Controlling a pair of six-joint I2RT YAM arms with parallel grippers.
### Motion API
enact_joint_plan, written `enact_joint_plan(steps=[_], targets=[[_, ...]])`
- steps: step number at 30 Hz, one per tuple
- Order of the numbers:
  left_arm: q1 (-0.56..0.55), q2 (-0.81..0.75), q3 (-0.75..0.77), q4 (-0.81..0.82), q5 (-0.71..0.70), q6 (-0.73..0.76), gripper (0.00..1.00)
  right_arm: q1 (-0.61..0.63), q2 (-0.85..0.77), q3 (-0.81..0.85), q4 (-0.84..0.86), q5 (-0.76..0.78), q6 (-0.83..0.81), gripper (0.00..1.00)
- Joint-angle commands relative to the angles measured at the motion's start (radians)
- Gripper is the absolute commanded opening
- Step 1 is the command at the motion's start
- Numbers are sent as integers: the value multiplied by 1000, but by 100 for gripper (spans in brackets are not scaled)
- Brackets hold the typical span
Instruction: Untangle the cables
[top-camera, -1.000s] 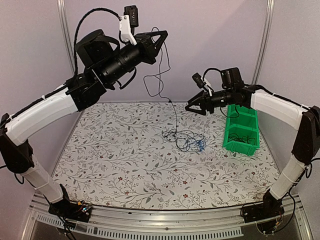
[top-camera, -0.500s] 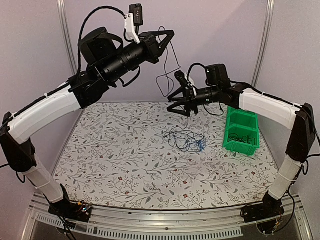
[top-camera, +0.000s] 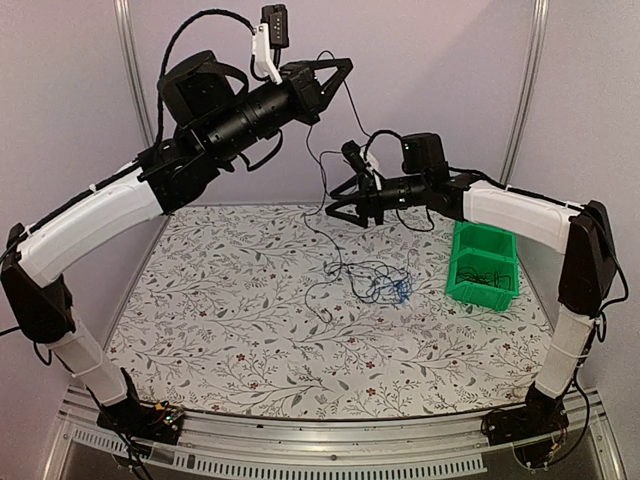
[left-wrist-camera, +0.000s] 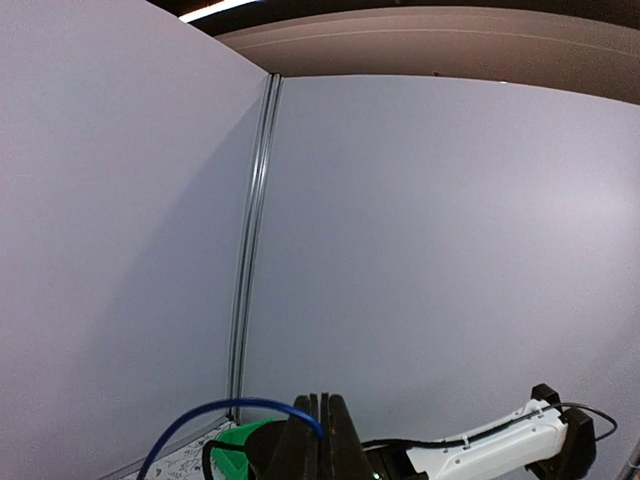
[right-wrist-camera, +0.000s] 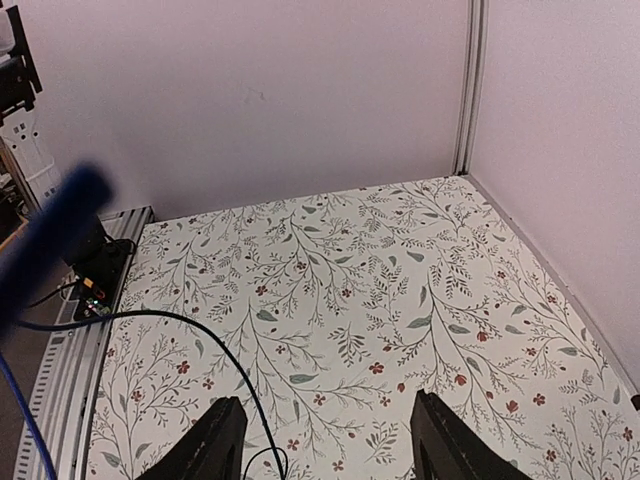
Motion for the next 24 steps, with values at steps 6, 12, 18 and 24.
enact_joint_plan(steps=[6,12,18,24], targets=[[18,27,33,7,24,-9,0,8,-32,21,-20,-217,-35,62],[24,41,50,7,39,-13,0,18,-50,3,-29,-270,-65,65],[27,53,65,17,56,-19,0,42,-26,19,6,-244,-45,66],[30,57,70,29,75,-21,0,66,32,34,48,-197,-12,66]])
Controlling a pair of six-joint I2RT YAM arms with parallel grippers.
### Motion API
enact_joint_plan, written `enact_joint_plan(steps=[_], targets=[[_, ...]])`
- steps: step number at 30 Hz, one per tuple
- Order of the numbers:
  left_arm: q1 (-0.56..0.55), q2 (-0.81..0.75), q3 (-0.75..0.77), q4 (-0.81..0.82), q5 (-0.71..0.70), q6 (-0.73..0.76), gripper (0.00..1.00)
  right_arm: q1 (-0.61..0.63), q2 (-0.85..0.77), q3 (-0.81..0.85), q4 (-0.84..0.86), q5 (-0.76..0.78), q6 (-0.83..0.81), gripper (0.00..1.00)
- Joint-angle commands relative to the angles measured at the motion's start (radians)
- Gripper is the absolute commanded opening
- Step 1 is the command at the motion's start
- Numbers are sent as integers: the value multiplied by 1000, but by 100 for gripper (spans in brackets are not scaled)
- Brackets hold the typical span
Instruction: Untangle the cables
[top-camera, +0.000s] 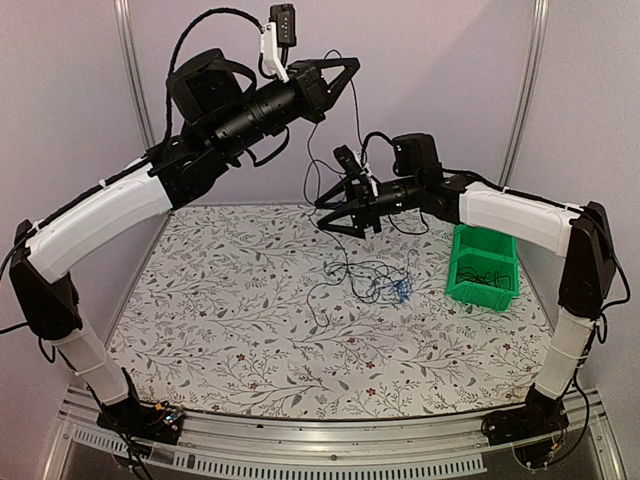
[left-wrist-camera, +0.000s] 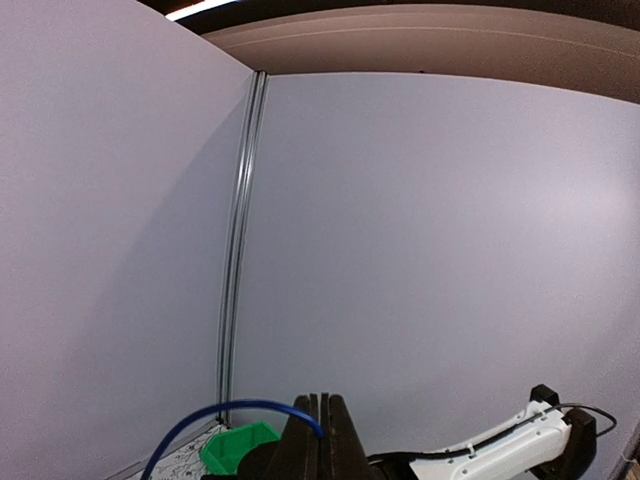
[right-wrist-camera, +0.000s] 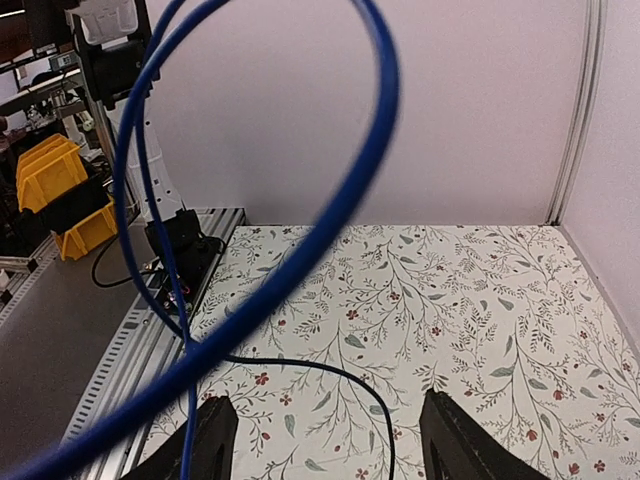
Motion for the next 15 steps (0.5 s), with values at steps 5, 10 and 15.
enact_joint_plan(steps=[5,10,15], targets=[[15,5,22,29,28,-12,0,21,58,28,121,29,98,62],[15,-4,2,66,39,-17,0,27,75,26,197,34,196,61],[17,-5,4,65,32,-18,0,34,104,53,203,26,210,38]])
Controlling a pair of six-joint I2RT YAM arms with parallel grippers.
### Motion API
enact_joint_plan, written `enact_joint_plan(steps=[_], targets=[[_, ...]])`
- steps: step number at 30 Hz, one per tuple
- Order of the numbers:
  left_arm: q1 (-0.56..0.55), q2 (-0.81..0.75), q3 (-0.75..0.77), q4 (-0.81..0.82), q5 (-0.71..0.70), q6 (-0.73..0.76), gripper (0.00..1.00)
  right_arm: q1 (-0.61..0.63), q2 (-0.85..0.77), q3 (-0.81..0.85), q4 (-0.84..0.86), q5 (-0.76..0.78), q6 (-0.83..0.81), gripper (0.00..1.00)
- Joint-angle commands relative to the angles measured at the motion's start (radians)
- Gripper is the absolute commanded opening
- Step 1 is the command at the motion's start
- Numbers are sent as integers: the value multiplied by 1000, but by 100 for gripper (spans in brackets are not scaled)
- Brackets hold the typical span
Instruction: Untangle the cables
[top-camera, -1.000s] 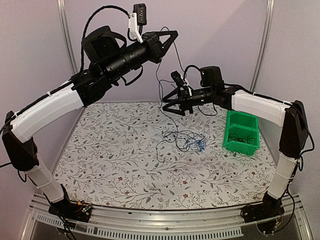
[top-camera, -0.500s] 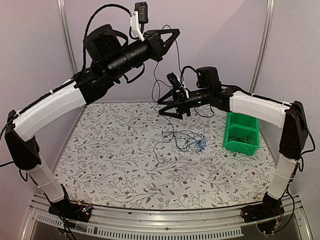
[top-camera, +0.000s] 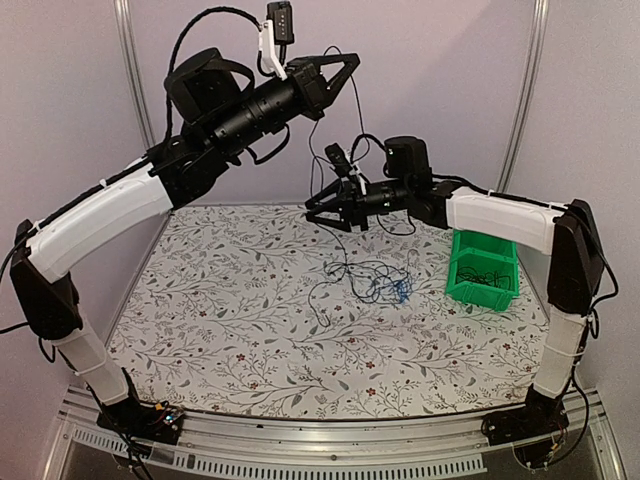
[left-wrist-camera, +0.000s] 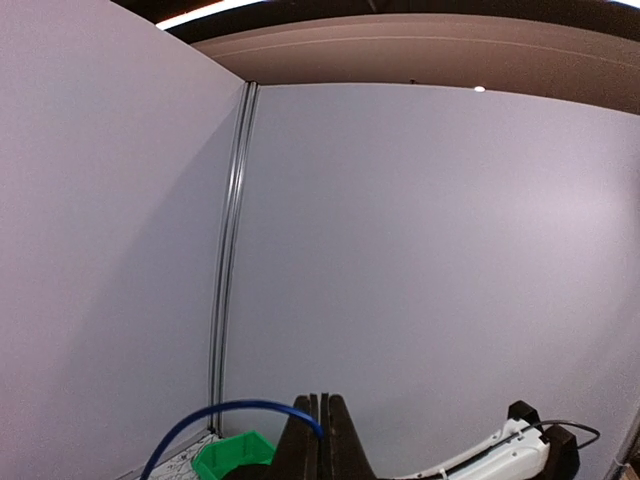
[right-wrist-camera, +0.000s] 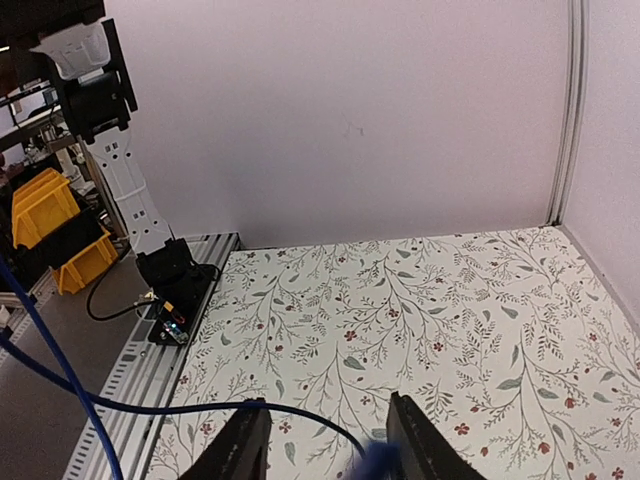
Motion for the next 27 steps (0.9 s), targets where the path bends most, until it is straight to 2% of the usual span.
enact_joint_plan(steps=[1,5,9,12,13,16,19,23,27], targets=[[13,-10,3,31,5,-4,0,10,38,38,44,3,45,30],[14,-29,-23,28,-4,-2,0,-2,26,25,20,35,43,2],[17,-95,-98,-17,-33,27,0,-72,-17,14,-3,88,38,0],[19,-187,-232,-51,-79,66,0,-151,-55,50,-22,105,32,0],[20,-218,-286,-55,-92,82,5,-180,-69,69,-25,102,39,0],[22,-294,-418,-51,-147,98,38,-250,-90,128,-30,98,77,0],[31,-318,-494,-51,-185,104,56,-302,-113,181,-35,106,103,0],[43,-299,-555,-63,-175,105,64,-358,-138,231,-50,135,118,0],[44,-273,-586,-70,-156,101,65,-398,-174,261,-135,194,-6,0]])
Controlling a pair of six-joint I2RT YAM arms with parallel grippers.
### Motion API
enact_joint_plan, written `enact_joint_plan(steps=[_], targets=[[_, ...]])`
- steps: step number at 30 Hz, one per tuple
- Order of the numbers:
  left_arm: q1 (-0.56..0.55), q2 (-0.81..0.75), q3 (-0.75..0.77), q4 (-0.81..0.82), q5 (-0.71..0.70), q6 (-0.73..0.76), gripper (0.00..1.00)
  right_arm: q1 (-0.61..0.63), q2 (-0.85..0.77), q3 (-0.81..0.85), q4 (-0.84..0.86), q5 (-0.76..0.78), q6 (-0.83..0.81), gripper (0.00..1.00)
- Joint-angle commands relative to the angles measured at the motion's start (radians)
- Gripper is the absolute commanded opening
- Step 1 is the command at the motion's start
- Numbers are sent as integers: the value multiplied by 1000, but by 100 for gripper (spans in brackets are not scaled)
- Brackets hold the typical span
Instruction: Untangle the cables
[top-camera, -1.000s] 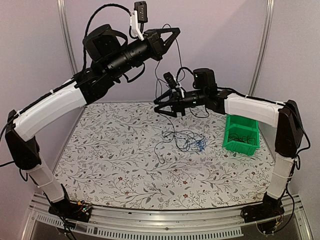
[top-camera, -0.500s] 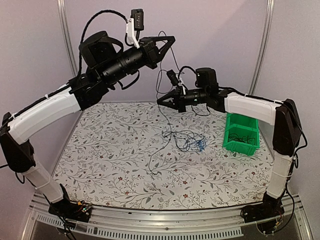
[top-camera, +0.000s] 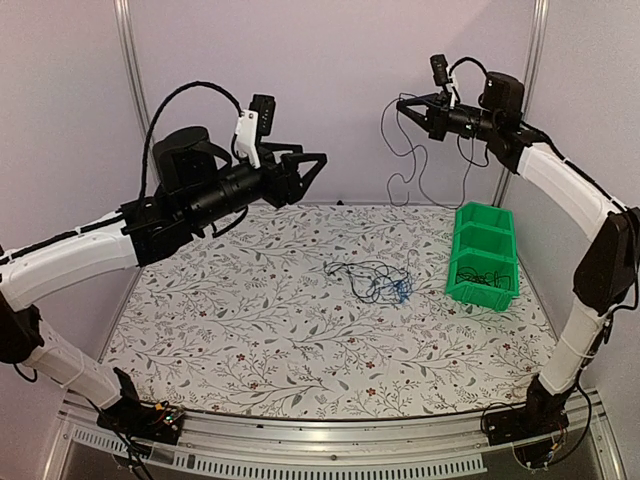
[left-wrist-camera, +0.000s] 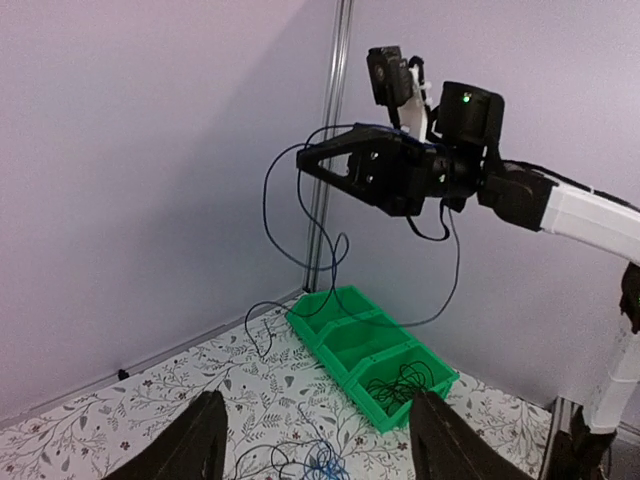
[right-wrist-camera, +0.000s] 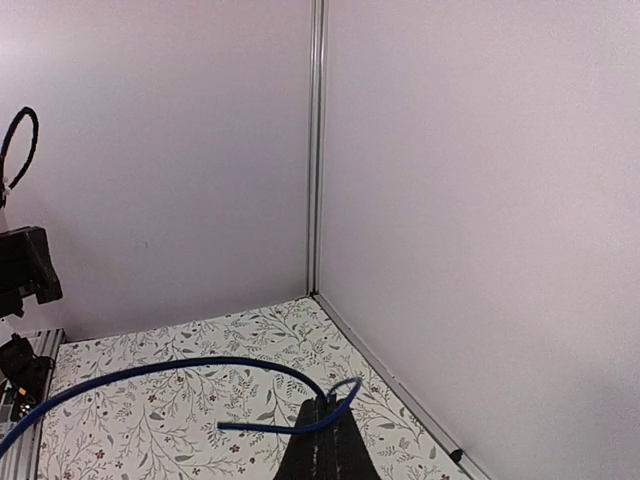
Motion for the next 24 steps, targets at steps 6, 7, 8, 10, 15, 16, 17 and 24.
enact_joint_plan(steps=[6,7,8,10,15,16,17,24], targets=[[12,69,-20,-2,24,7,65,-143,-91,35,-168,107,-166,0],[12,79,-15,0,25,6,65,-165,-97,30,-181,113,-173,0],[13,88,-7,0,51,7,65,-184,-101,23,-192,118,-178,0],[13,114,9,-5,70,9,65,-223,-114,0,-208,128,-193,0],[14,155,34,-8,102,4,64,-308,-160,-69,-228,137,-214,0],[15,159,36,-7,107,3,64,-335,-168,-84,-230,140,-216,0],[14,166,39,-5,111,2,64,-354,-174,-100,-231,145,-216,0],[15,209,75,-12,152,-2,64,-437,-187,-180,-222,175,-206,0]])
